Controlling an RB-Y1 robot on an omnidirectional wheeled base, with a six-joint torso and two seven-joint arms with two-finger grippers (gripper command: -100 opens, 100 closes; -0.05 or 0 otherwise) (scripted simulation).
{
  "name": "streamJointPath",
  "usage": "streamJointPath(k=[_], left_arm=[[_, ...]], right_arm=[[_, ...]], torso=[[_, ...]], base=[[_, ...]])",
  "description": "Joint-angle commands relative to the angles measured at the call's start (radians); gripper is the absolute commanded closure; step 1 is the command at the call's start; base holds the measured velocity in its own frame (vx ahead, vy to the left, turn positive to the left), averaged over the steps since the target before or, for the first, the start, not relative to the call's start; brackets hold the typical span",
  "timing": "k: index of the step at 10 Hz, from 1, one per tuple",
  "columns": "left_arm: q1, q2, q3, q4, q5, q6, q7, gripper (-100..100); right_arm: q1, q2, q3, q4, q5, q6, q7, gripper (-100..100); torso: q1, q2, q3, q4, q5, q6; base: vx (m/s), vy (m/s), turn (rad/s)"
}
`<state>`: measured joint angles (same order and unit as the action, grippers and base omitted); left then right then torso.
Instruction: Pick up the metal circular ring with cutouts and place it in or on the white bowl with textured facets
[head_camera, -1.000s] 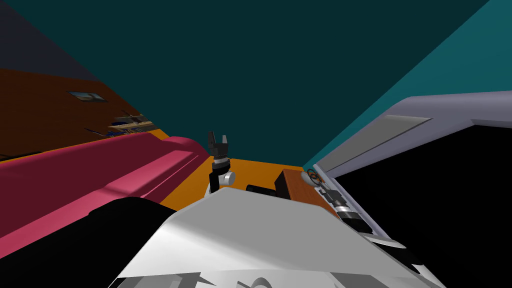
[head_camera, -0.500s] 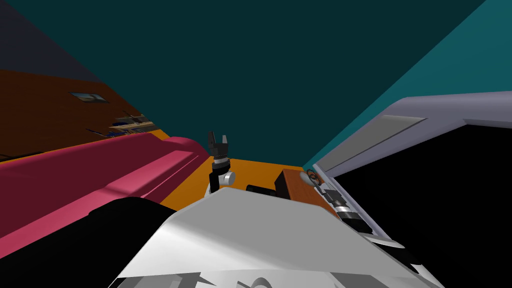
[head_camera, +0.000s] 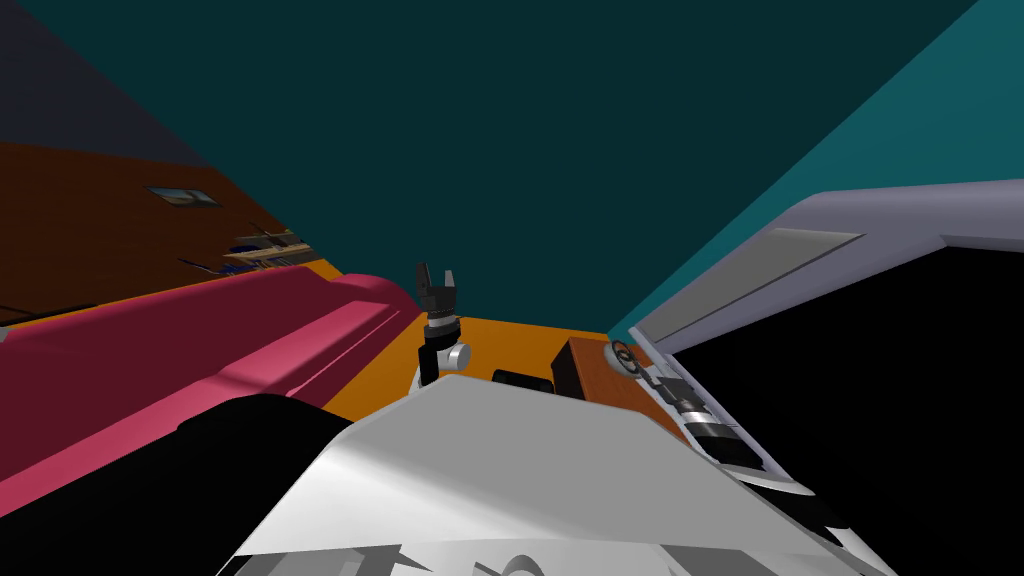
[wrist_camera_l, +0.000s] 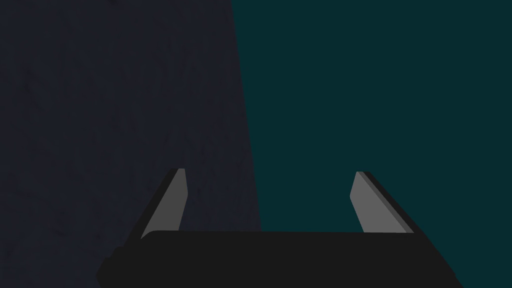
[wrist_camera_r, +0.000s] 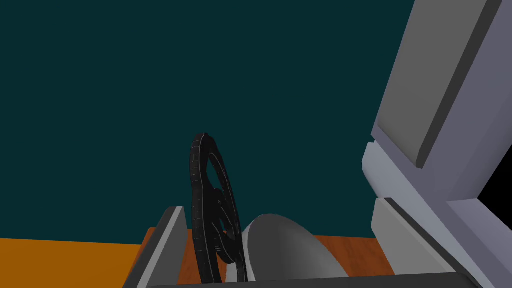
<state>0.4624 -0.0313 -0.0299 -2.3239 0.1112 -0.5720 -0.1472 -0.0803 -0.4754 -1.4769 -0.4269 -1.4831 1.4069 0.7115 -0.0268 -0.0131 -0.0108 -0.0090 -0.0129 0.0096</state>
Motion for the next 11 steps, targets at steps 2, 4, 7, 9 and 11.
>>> streamJointPath(k=[2,4,7,9,11], left_arm=[[0.000,0.000,0.000,0.000,0.000,0.000,0.000,0],[0.000,0.000,0.000,0.000,0.000,0.000,0.000,0],[0.000,0.000,0.000,0.000,0.000,0.000,0.000,0],[0.000,0.000,0.000,0.000,0.000,0.000,0.000,0],[0.000,0.000,0.000,0.000,0.000,0.000,0.000,0]], right_arm=[[-0.011,-0.060,0.002,0.048,0.000,0.000,-0.013,-100],[-0.016,-0.080,0.004,0.045,0.001,0.001,-0.032,-100],[-0.021,-0.099,0.005,0.041,0.002,0.001,-0.051,-100],[-0.026,-0.119,0.007,0.040,0.003,0.002,-0.070,-100],[-0.030,-0.139,0.009,0.034,0.004,0.002,-0.089,-100]], torso=[[-0.003,-0.001,0.000,0.000,0.000,0.000],[0.001,0.000,0.000,0.001,0.001,0.000],[-0.002,-0.001,0.000,0.000,0.000,0.000],[0.000,0.000,0.000,0.001,0.001,0.000],[0.001,0.000,0.000,0.001,0.001,0.000]], base=[[-0.013,0.038,0.014],[-0.027,0.076,0.006],[-0.014,0.036,0.004],[-0.032,0.069,0.008],[-0.014,0.056,0.006]])
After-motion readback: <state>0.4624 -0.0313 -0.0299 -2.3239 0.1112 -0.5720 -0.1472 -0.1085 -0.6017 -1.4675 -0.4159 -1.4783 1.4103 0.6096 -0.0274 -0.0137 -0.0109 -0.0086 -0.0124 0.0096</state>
